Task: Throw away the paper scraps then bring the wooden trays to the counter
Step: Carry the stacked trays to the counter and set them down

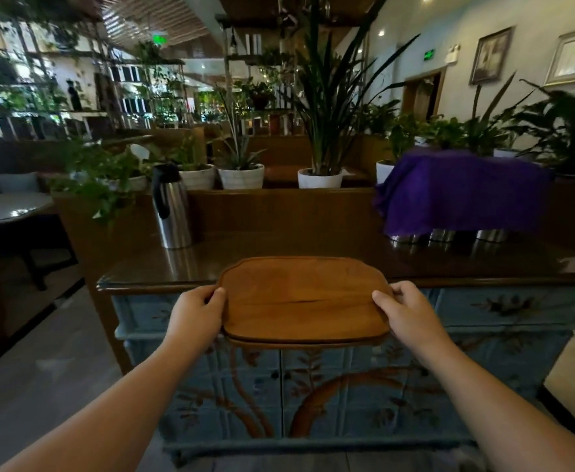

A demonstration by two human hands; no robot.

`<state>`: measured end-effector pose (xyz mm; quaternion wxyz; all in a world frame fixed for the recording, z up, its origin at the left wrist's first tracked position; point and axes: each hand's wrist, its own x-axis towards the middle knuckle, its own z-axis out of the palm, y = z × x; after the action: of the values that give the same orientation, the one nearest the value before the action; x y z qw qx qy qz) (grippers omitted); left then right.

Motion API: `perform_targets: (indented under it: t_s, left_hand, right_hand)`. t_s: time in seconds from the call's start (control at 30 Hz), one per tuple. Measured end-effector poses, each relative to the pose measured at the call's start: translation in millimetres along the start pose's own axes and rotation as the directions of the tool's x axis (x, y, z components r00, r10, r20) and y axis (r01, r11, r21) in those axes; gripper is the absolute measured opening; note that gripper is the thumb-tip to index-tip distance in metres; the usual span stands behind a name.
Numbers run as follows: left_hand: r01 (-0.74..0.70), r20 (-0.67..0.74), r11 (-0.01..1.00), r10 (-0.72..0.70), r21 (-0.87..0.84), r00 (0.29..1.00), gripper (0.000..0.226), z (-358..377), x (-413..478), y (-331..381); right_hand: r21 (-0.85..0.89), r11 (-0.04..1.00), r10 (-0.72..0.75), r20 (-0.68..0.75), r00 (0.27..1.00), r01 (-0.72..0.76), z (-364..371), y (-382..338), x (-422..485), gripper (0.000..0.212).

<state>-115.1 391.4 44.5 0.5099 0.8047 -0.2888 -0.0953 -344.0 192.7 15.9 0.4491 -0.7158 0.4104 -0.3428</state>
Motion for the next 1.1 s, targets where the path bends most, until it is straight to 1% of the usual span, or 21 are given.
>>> perform_targets:
  t_s: [0.2, 0.37, 0.43, 0.53, 0.63, 0.67, 0.7, 0.8, 0.87, 1.0, 1.1]
  left_hand:
    - [-0.026, 0.019, 1.0, 0.026, 0.009, 0.999, 0.019, 38, 101, -7]
    - [-0.048, 0.078, 0.999, 0.047, 0.001, 0.996, 0.019, 70, 206, -29]
    - [-0.027, 0.111, 0.999, 0.03, -0.027, 0.993, 0.017, 80, 250, -33]
    - [-0.013, 0.194, 0.999, 0.022, -0.046, 0.981, 0.01, 93, 306, -37]
    - [-0.025, 0.252, 0.998, 0.039, -0.059, 0.967, 0.02, 106, 347, -42]
    - [-0.017, 0.267, 0.999, 0.027, -0.039, 0.963, 0.023, 110, 358, -44]
    - [-0.002, 0.285, 1.0, 0.007, -0.018, 0.958, 0.025, 114, 371, -47]
    - [0.039, 0.337, 0.998, -0.053, 0.048, 0.94, 0.027, 131, 403, -57]
    - [0.057, 0.345, 0.996, -0.08, 0.075, 0.935, 0.028, 142, 416, -60]
    - [0.12, 0.338, 0.988, -0.144, 0.092, 0.93, 0.032, 158, 427, -69]
    - [0.164, 0.335, 0.976, -0.204, 0.142, 0.92, 0.03, 171, 434, -75]
  right_hand:
    - [-0.077, 0.997, 0.016, -0.015, 1.0, -0.017, 25, 9, 92, 0.019]
    - [-0.124, 0.992, 0.017, -0.029, 0.999, -0.02, 60, 20, 177, 0.02]
    - [-0.138, 0.989, 0.04, -0.032, 0.999, -0.044, 76, 22, 211, 0.029]
    - [-0.179, 0.981, 0.075, -0.014, 0.997, -0.077, 96, 22, 258, 0.054]
    - [-0.221, 0.968, 0.122, 0.01, 0.993, -0.116, 109, 27, 293, 0.079]
    - [-0.238, 0.963, 0.128, 0.003, 0.992, -0.123, 113, 29, 303, 0.085]
    - [-0.259, 0.957, 0.134, -0.001, 0.991, -0.129, 116, 30, 314, 0.087]
    - [-0.288, 0.947, 0.154, 0.021, 0.988, -0.141, 124, 40, 344, 0.071]
    - [-0.306, 0.942, 0.159, 0.036, 0.987, -0.14, 127, 43, 360, 0.064]
    - [-0.396, 0.902, 0.213, 0.061, 0.975, -0.172, 131, 53, 388, 0.071]
    - [-0.46, 0.874, 0.223, 0.092, 0.97, -0.157, 133, 63, 405, 0.065]
